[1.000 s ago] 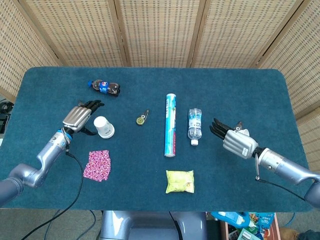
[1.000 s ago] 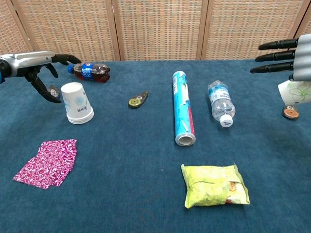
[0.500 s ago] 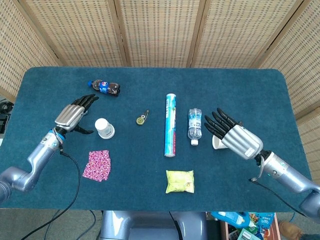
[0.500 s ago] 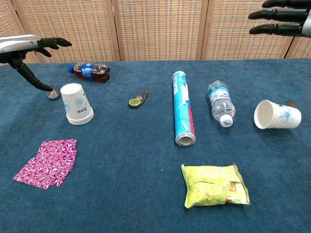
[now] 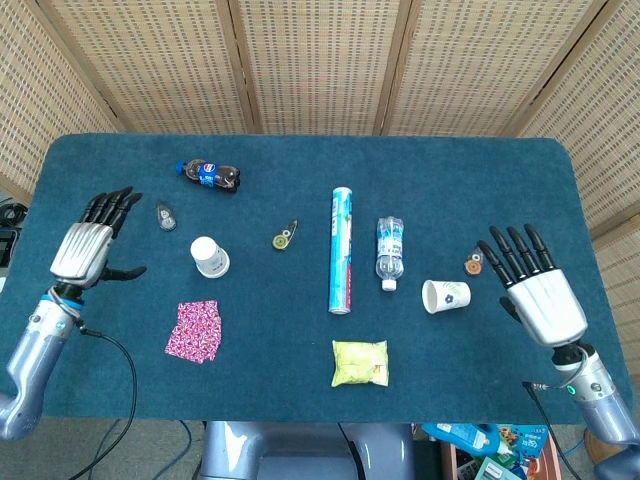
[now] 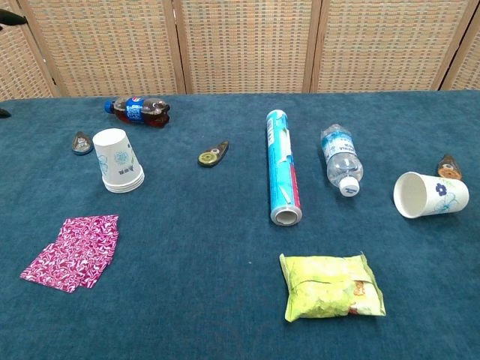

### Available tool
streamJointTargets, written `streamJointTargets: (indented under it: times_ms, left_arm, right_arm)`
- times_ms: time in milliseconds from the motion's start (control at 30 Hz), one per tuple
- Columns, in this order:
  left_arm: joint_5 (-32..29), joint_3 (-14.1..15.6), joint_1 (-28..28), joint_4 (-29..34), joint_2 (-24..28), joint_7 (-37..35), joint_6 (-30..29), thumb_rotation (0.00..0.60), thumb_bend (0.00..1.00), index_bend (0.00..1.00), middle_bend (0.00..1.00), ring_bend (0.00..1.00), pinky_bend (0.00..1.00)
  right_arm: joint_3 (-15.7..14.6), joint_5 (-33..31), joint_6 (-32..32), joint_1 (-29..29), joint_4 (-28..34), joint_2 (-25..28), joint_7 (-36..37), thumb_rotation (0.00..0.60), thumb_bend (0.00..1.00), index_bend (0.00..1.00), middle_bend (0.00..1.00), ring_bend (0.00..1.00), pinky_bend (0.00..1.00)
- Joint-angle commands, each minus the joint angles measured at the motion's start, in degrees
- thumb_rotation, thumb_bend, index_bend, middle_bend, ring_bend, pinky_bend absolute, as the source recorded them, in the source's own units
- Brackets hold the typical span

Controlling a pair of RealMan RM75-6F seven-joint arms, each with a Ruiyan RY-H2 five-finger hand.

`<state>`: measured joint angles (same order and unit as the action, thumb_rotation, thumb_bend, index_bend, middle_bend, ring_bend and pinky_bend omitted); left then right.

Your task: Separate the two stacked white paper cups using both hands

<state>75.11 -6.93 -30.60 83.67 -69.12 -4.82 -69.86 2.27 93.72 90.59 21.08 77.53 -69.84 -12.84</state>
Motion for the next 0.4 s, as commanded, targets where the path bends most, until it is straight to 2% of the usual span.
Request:
streamJointTargets:
  times_ms: [33, 167, 400]
  left_arm:
    - [-0.04, 1.02, 6.94, 5.31, 0.76, 6.09, -9.82, 0.6, 0.1, 0.0, 0.0, 0.0, 0.0]
    - [0.24, 3.07, 10.91, 8.8, 1.16, 9.52, -13.52, 0.6, 0.1, 0.0, 0.0, 0.0, 0.0]
    - [0.33, 3.9, 13.33, 12.47, 2.81, 13.21, -14.53, 0.6, 0.1, 0.0, 0.0, 0.0, 0.0]
  right_arm:
    - [0.54, -3.3, 1.21, -3.03, 2.51, -1.83, 3.37, 0.6, 0.0, 0.0, 0.0, 0.0, 0.0]
    - [0.75, -5.07, 2.64, -5.56, 5.44, -2.55, 4.59, 0.6, 0.0, 0.0, 0.0, 0.0, 0.0]
    - [0.91, -5.01, 4.24, -7.95, 6.4, -2.62, 4.98, 0.6, 0.0, 0.0, 0.0, 0.0, 0.0]
